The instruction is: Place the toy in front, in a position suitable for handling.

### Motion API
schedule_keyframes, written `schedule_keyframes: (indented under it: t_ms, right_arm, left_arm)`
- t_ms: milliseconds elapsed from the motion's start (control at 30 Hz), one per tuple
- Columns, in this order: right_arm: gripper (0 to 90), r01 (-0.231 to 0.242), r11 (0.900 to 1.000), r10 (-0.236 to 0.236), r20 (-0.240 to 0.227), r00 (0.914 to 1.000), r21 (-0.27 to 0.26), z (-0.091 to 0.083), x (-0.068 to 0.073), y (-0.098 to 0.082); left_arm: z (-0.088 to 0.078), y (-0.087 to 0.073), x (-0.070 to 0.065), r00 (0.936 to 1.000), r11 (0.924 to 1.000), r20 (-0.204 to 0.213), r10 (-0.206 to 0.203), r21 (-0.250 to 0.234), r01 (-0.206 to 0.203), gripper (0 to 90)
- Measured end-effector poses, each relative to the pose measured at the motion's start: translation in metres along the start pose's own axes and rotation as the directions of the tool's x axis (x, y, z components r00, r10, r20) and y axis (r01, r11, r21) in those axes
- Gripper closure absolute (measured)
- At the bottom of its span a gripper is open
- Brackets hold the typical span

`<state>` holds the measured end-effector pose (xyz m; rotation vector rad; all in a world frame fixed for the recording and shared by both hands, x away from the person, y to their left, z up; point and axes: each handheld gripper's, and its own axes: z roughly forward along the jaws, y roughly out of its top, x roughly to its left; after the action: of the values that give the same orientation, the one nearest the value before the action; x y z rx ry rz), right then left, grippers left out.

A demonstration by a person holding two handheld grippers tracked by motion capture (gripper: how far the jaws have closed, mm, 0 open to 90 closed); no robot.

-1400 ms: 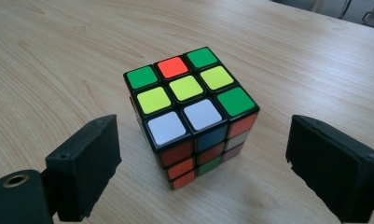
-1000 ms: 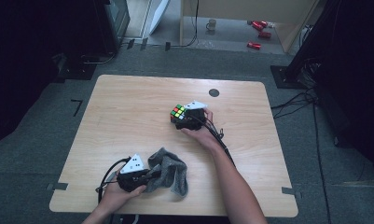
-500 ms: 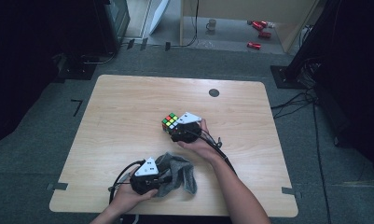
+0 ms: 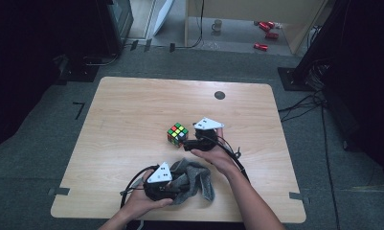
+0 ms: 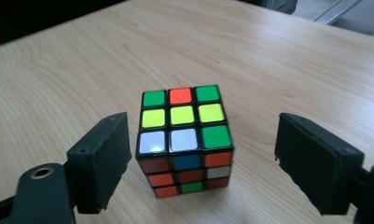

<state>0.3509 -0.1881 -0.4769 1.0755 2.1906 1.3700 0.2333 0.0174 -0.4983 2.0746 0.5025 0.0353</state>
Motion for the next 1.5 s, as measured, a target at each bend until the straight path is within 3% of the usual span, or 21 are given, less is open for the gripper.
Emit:
schedule_keyframes:
  t_ms: [133, 333, 400, 533, 567, 667, 700, 733, 767, 800, 833, 867, 933, 967, 1000, 1033, 1100, 1233, 1267, 1367, 1500]
  right_arm:
    - [15.7, 0.016, 1.000, -0.016, -0.011, 0.9998, 0.008, -0.021, 0.005, -0.001]
    - [14.4, 0.027, 0.999, -0.025, -0.049, 0.9985, 0.037, -0.046, 0.018, -0.021]
    - [14.1, 0.023, 0.999, -0.021, -0.056, 0.9982, 0.039, -0.050, 0.019, -0.025]
    - [12.7, -0.028, 0.998, 0.034, -0.107, 0.9937, 0.056, -0.065, 0.028, -0.051]
    - [12.7, -0.028, 0.998, 0.036, -0.119, 0.9923, 0.064, -0.066, 0.031, -0.056]
    - [12.7, -0.011, 0.997, 0.022, -0.135, 0.9906, 0.077, -0.069, 0.039, -0.064]
    - [14.6, 0.005, 0.996, 0.008, -0.146, 0.9892, 0.090, -0.070, 0.047, -0.071]
    - [14.6, 0.005, 0.996, 0.008, -0.146, 0.9892, 0.090, -0.070, 0.047, -0.071]
    - [20.7, 0.026, 0.994, -0.010, -0.151, 0.9885, 0.104, -0.070, 0.054, -0.079]
    - [20.7, 0.026, 0.994, -0.010, -0.151, 0.9885, 0.104, -0.070, 0.054, -0.079]
    - [32.0, 0.067, 0.990, -0.051, -0.124, 0.9909, 0.124, -0.069, 0.059, -0.083]
    - [38.3, 0.077, 0.989, -0.062, -0.121, 0.9908, 0.125, -0.069, 0.061, -0.085]
    - [43.9, 0.078, 0.989, -0.063, -0.122, 0.9904, 0.122, -0.069, 0.063, -0.087]
    - [57.3, 0.079, 0.990, -0.066, -0.112, 0.9915, 0.113, -0.071, 0.063, -0.088]
    - [57.3, 0.079, 0.990, -0.066, -0.112, 0.9915, 0.113, -0.071, 0.063, -0.088]
    - [66.6, 0.078, 0.991, -0.067, -0.097, 0.9930, 0.112, -0.071, 0.061, -0.088]
    - [72.2, 0.058, 0.991, -0.049, -0.083, 0.9954, 0.117, -0.073, 0.055, -0.089]
    - [76.2, 0.018, 0.994, -0.012, -0.051, 0.9986, 0.111, -0.078, 0.041, -0.089]
    - [76.2, 0.018, 0.994, -0.012, -0.051, 0.9986, 0.111, -0.078, 0.041, -0.089]
    - [76.9, -0.016, 0.996, 0.017, -0.008, 0.9998, 0.083, -0.088, 0.024, -0.086]
    - [76.9, -0.064, 0.996, 0.060, 0.062, 0.9962, 0.057, -0.099, 0.002, -0.085]
  left_arm:
    - [-0.023, 0.000, 0.011, 0.9992, 0.9957, -0.009, -0.039, -0.085, 0.038, 45.0]
    - [-0.044, 0.000, 0.023, 0.9959, 0.9851, -0.042, -0.080, -0.156, 0.072, 40.6]
    - [-0.047, -0.001, 0.025, 0.9950, 0.9834, -0.051, -0.086, -0.165, 0.076, 39.9]
    - [-0.054, -0.002, 0.037, 0.9861, 0.9740, -0.091, -0.139, -0.192, 0.119, 36.7]
    - [-0.054, -0.001, 0.043, 0.9782, 0.9705, -0.123, -0.167, -0.195, 0.142, 35.2]
    - [-0.052, -0.001, 0.048, 0.9715, 0.9685, -0.147, -0.186, -0.194, 0.156, 31.9]
    - [-0.049, 0.001, 0.055, 0.9613, 0.9673, -0.184, -0.205, -0.188, 0.170, 31.1]
    - [-0.049, 0.001, 0.055, 0.9613, 0.9673, -0.184, -0.205, -0.188, 0.170, 30.6]
    - [-0.045, 0.002, 0.061, 0.9518, 0.9675, -0.220, -0.214, -0.182, 0.175, 30.3]
    - [-0.045, 0.002, 0.061, 0.9518, 0.9675, -0.220, -0.214, -0.182, 0.175, 30.1]
    - [-0.042, 0.003, 0.064, 0.9468, 0.9682, -0.239, -0.215, -0.178, 0.175, 29.7]
    - [-0.036, 0.005, 0.070, 0.9361, 0.9686, -0.269, -0.227, -0.163, 0.188, 29.1]
    - [-0.033, 0.006, 0.073, 0.9328, 0.9690, -0.279, -0.229, -0.158, 0.190, 28.3]
    - [-0.026, 0.009, 0.079, 0.9230, 0.9687, -0.301, -0.239, -0.140, 0.205, 27.7]
    - [-0.026, 0.009, 0.079, 0.9230, 0.9687, -0.301, -0.239, -0.140, 0.205, 27.5]
    - [-0.016, 0.012, 0.085, 0.9170, 0.9669, -0.311, -0.249, -0.134, 0.217, 27.2]
    - [-0.007, 0.016, 0.088, 0.9129, 0.9690, -0.327, -0.244, -0.121, 0.215, 25.8]
    - [0.008, 0.025, 0.095, 0.8939, 0.9688, -0.374, -0.248, -0.099, 0.227, 18.3]
    - [0.008, 0.025, 0.095, 0.8939, 0.9688, -0.374, -0.248, -0.099, 0.227, 17.3]
    - [0.021, 0.033, 0.106, 0.8705, 0.9632, -0.413, -0.268, -0.093, 0.252, 15.6]
    - [0.035, 0.037, 0.111, 0.8723, 0.9626, -0.412, -0.264, -0.055, 0.265, 14.7]
